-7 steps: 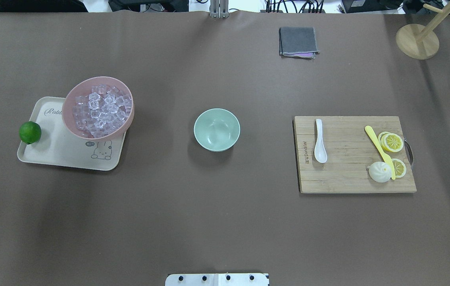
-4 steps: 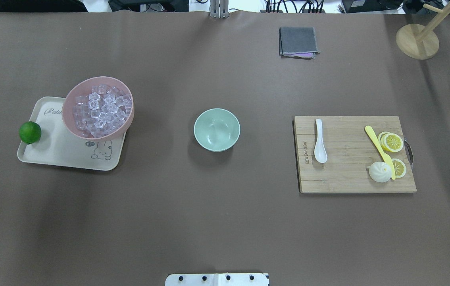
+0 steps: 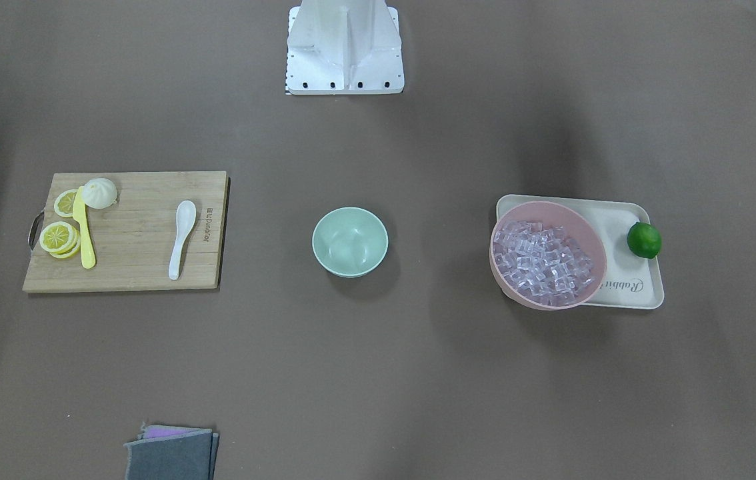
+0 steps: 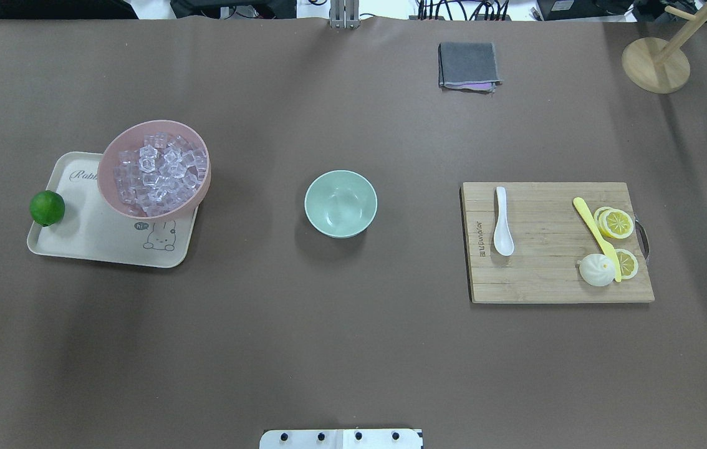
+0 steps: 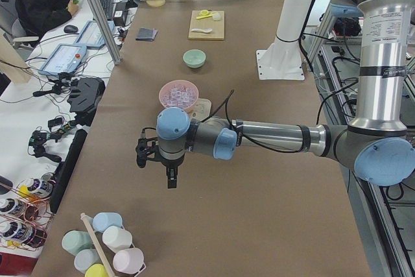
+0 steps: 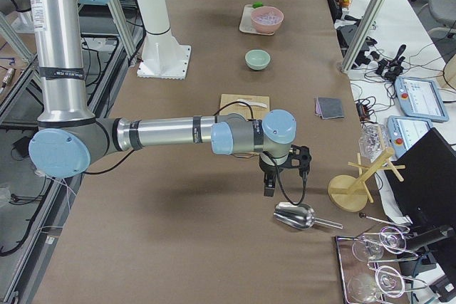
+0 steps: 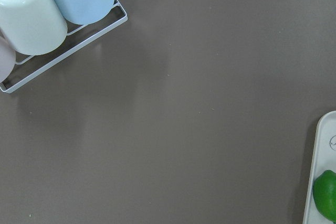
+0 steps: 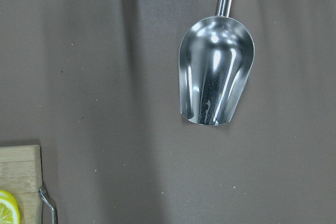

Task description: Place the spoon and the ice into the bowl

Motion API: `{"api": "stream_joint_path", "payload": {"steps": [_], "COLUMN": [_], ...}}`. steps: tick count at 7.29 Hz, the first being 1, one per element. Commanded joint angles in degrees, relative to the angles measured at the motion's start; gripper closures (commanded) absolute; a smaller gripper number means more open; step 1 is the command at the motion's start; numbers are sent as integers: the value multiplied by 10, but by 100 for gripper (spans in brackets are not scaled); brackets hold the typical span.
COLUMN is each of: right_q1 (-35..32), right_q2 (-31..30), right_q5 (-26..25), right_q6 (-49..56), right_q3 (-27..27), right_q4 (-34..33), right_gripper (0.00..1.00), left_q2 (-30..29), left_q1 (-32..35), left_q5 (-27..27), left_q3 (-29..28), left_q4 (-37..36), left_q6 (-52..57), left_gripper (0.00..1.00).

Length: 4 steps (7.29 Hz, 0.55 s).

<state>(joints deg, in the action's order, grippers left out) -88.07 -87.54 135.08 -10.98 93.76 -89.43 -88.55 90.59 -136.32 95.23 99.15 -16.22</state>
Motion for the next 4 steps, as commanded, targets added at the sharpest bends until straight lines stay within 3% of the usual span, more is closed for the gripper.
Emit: {"api": "stream_joint_path", "payload": {"steps": [1, 4], "right_q1": [0, 0], "right_q2": [0, -1], "right_q5": [3, 18], "right_q6": [-1, -1], "right_q3": [2, 2], "right_q4": [0, 0], "right_gripper": [0, 0], "left_q2": [-1, -1], "left_q1": [-1, -1], "left_q5": [0, 0], "left_q3": [0, 0], "left_q4": [-2, 0], "left_q6": [0, 0], "left_gripper": [2, 2]}}
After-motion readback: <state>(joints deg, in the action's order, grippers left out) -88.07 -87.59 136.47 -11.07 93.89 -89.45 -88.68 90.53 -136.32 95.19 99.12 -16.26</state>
